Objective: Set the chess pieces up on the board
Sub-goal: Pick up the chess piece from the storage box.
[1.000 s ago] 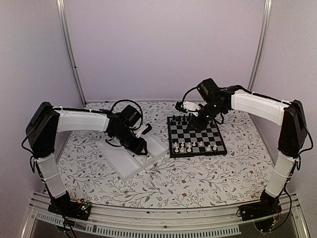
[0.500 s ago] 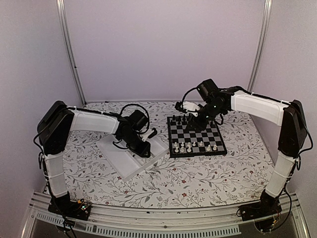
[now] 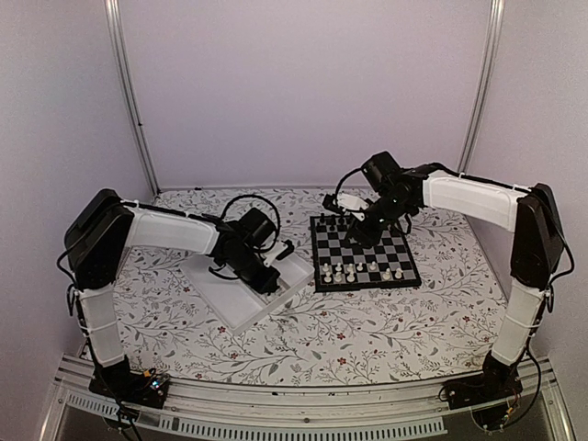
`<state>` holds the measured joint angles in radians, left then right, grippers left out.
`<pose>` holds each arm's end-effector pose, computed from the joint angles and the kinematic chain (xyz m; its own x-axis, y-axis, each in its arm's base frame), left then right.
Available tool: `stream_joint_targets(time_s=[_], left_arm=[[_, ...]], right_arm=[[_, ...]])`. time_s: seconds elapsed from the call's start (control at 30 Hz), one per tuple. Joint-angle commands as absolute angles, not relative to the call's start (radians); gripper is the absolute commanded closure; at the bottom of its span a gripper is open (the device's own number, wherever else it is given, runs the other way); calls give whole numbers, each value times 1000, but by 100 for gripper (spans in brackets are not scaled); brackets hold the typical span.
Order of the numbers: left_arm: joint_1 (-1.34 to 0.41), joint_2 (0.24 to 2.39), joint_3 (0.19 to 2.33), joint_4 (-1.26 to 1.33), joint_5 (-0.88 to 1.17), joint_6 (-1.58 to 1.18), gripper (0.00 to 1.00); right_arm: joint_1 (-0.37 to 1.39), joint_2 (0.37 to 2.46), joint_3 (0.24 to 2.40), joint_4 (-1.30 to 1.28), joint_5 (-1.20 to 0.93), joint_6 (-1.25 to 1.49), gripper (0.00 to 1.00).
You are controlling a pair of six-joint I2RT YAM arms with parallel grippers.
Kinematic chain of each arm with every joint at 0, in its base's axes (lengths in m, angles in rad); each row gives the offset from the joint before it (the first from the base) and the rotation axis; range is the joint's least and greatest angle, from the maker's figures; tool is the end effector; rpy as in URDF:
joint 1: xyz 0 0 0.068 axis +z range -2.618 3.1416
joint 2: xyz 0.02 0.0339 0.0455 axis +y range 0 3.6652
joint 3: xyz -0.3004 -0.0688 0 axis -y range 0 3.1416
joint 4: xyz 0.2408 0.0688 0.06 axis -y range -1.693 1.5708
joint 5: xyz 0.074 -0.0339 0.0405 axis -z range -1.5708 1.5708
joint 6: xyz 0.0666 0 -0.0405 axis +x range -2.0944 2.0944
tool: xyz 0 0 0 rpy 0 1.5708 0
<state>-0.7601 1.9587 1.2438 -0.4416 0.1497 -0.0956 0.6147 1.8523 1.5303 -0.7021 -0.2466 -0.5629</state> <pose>0.2911 -0.2904 0.1510 -0.7296 0.5634 -0.3877 0.6582 0.7324 -0.1743 0.3361 0.2572 0.2644 -0.2364 -0.8004 -0.5509 -0.9331 0.3452 -0.1011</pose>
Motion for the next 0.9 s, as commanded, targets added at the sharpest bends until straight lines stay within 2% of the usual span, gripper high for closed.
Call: stream_joint_targets(time_s=[0.0,0.4,0.67,0.87], left_arm=[[-781,1866,1202,-411,105,-55,94],[-782,1698,1105,-343,119,55,96],[-782,1617,1072,-309,151,167,94],[-784,1574,1055,-312,160,221,93]], right_arm=[[616,1870,1563,-721,-272,-549,56],[618,1911,1606,-716,-382,-506,55],[608,2104,1839,-789,-896,-233,55],[613,2290,1954,-807,-1159,-139,54]])
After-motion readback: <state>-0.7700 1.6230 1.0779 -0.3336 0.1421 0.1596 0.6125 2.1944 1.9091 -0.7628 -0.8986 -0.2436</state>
